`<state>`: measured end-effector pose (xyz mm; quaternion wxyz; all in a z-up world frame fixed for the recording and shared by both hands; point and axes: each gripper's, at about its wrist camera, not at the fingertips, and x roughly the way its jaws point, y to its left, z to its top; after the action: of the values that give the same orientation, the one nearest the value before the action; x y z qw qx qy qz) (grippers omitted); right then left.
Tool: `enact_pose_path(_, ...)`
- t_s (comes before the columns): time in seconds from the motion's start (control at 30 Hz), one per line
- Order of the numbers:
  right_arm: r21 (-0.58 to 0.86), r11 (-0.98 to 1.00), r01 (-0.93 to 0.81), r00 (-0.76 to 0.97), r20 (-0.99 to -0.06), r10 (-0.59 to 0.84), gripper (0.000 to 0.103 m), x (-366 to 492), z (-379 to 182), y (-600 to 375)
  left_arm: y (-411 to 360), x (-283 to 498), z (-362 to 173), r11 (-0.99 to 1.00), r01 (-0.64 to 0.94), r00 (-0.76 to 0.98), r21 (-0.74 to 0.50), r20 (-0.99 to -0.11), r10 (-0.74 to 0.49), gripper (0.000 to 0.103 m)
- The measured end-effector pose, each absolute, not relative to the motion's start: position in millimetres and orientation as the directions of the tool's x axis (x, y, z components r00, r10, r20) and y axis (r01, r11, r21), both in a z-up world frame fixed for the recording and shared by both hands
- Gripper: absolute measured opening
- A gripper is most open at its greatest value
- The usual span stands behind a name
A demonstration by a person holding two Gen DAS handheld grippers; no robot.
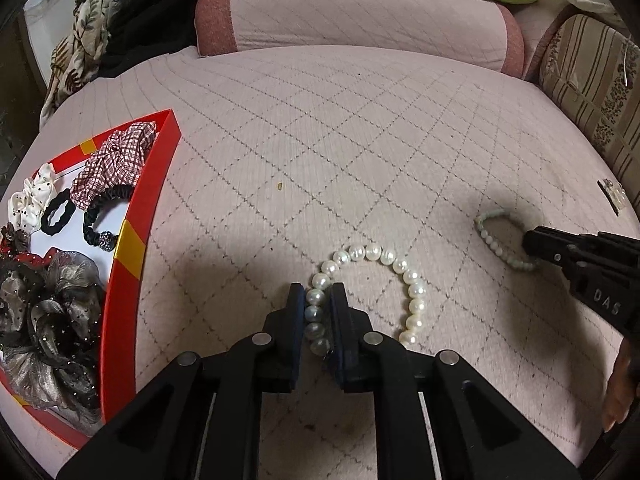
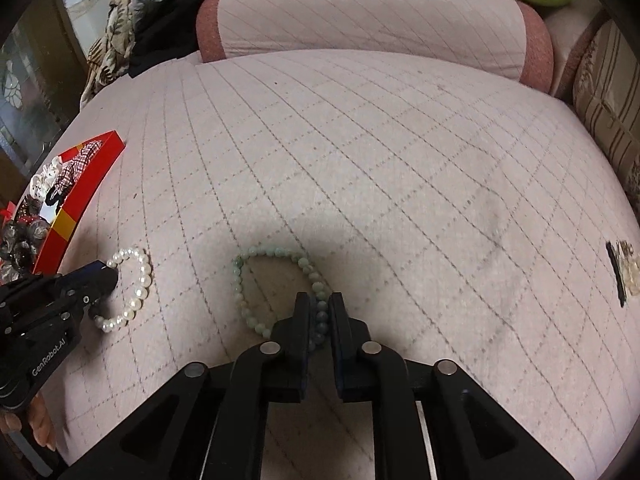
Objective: Organize jewelry
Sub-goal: 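Grasp the white pearl bracelet with the left tool while the right tool grasps the green bead bracelet, then carry the pearl and green bead bracelets toward the tray with both tools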
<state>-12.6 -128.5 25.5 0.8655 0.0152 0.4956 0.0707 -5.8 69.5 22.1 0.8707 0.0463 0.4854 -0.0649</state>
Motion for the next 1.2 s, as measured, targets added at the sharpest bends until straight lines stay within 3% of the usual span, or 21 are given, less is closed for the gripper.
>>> enact_pose_path(0.13,0.055,0.991,-0.12,0.526,-0.843,0.11,0.018,-8,23,-117,64,-8,21,0.989,0.141,0.544,0.042,-0.838,-0.042,0.016)
enact_pose_path(0.2,0.049,0.992,-0.119,0.537,-0.837,0.106,0.014,-9,23,-115,64,-9,22,0.99,0.138,0.539,0.039,-0.841,-0.042,0.016)
enact_pose_path(0.23,0.055,0.991,-0.119,0.54,-0.835,0.111,0.007,-10,24,-115,65,-9,24,0.99,0.136,0.531,0.026,-0.846,-0.05,0.013)
enact_pose_path(0.27,0.069,0.99,-0.119,0.54,-0.832,0.123,0.007,-10,26,-115,67,-9,26,0.991,0.132,0.523,0.001,-0.85,-0.068,0.009)
enact_pose_path(0.37,0.126,0.985,-0.117,0.55,-0.818,0.17,0.006,-11,34,-114,78,-15,37,0.991,0.119,0.517,-0.066,-0.848,-0.118,0.009)
enact_pose_path(0.93,0.213,0.969,-0.128,0.673,-0.699,0.242,0.006,-57,93,-114,93,-84,134,0.99,0.113,0.662,-0.078,-0.738,-0.134,0.009)
enact_pose_path(1.2,0.281,0.949,-0.142,0.71,-0.639,0.295,0.006,-101,116,-117,83,-111,155,0.986,0.15,0.696,-0.075,-0.7,-0.159,0.009)
